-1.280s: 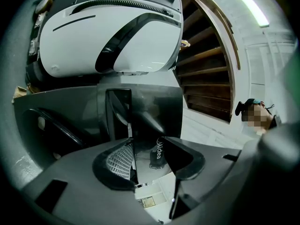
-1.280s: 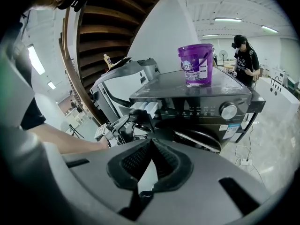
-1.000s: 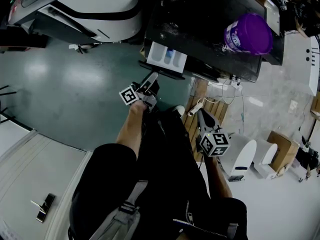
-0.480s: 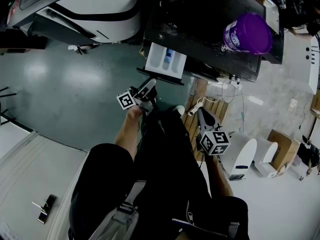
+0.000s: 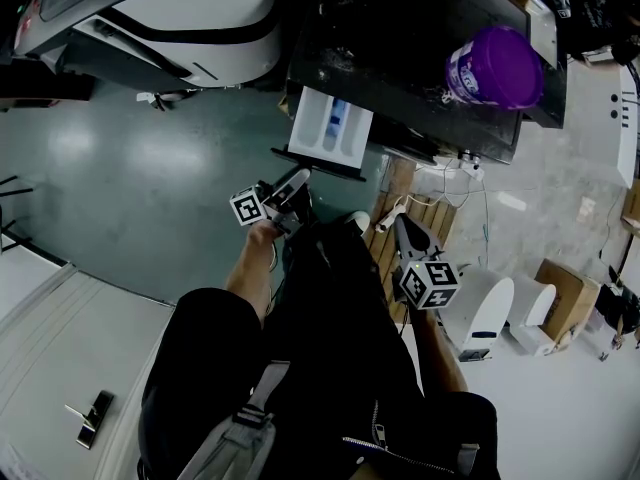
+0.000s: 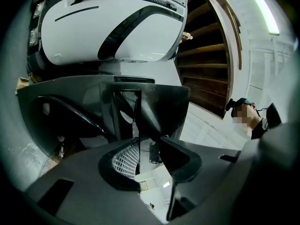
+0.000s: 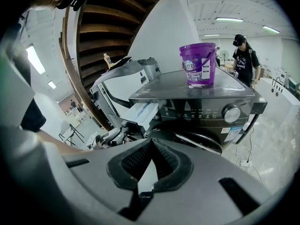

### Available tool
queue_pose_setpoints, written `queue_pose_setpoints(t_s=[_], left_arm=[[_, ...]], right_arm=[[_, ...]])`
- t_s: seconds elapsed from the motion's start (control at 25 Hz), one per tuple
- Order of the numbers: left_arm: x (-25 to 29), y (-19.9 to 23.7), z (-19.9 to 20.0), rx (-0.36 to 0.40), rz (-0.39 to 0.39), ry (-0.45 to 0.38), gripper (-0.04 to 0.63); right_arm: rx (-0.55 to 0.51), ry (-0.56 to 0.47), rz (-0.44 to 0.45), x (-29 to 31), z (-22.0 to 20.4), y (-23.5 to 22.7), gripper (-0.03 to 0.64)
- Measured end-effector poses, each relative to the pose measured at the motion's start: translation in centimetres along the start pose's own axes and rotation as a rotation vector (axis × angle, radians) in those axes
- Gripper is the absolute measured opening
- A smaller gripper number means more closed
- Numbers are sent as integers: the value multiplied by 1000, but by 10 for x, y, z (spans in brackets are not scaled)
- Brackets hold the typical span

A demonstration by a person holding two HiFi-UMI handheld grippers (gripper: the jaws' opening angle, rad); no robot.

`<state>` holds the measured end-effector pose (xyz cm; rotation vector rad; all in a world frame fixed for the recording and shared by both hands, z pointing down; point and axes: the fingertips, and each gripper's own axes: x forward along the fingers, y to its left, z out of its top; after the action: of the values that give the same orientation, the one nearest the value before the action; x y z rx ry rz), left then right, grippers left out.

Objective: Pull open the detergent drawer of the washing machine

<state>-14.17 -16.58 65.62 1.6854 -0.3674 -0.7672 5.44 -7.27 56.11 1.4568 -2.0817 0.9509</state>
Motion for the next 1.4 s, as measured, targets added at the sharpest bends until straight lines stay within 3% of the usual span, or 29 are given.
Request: queue_pose_setpoints(t_s=[0.44, 0.64, 0.76, 1.0, 1.4], left_arm=[[-7, 18, 0, 7, 78, 60, 125], [-15, 22, 0, 15, 130, 58, 49], [-20, 19, -1, 35, 149, 67, 44], [-35, 13, 9, 142, 244, 75, 21], [-45, -23, 26, 405, 366, 148, 20]], right_arm=[[1, 0, -8, -2, 0, 3, 6], [1, -14, -8, -1, 0, 4, 6], [-3, -25, -1, 1, 3, 7, 6], [-27, -49, 16, 7, 13, 15, 6], [-108, -111, 41, 17, 47, 20, 5]])
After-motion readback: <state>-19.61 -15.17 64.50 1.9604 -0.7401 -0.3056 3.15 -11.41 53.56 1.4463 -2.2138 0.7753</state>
